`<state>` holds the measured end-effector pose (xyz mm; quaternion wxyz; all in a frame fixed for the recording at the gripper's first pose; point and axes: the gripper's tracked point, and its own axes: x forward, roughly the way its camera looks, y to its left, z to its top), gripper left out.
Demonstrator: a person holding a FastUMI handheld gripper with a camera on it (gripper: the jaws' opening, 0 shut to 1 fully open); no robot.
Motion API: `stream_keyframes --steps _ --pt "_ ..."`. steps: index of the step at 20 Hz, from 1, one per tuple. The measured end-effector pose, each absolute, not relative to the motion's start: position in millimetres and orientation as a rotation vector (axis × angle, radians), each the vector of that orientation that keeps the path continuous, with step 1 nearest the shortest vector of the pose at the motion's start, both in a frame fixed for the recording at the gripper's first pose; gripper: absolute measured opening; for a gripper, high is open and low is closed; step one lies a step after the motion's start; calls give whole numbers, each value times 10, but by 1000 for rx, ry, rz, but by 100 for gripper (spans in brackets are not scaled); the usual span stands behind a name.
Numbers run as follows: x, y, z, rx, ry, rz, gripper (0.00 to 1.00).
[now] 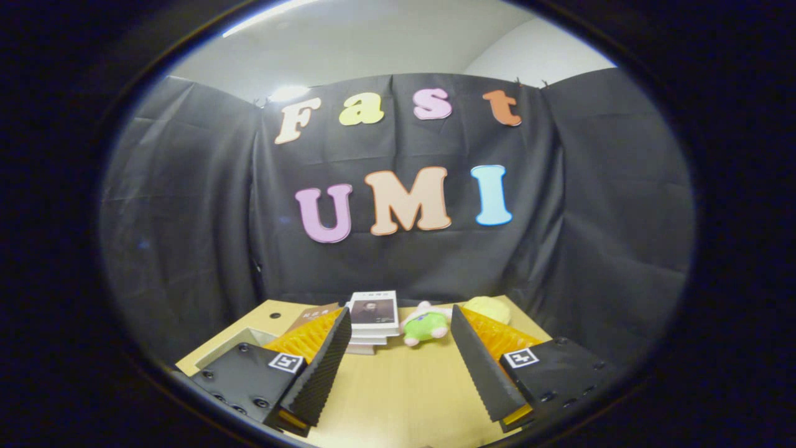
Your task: Open the storage box then place both shoes into the box .Put the left shoe in first, then the right shoe, with the right side of both shoes facing outward in a uniform manner.
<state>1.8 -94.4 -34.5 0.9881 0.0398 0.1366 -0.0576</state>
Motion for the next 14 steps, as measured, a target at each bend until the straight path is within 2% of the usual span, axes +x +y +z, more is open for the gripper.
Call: stream_keyframes --steps 14 --pt "55 -878 -291 48 221 -100 100"
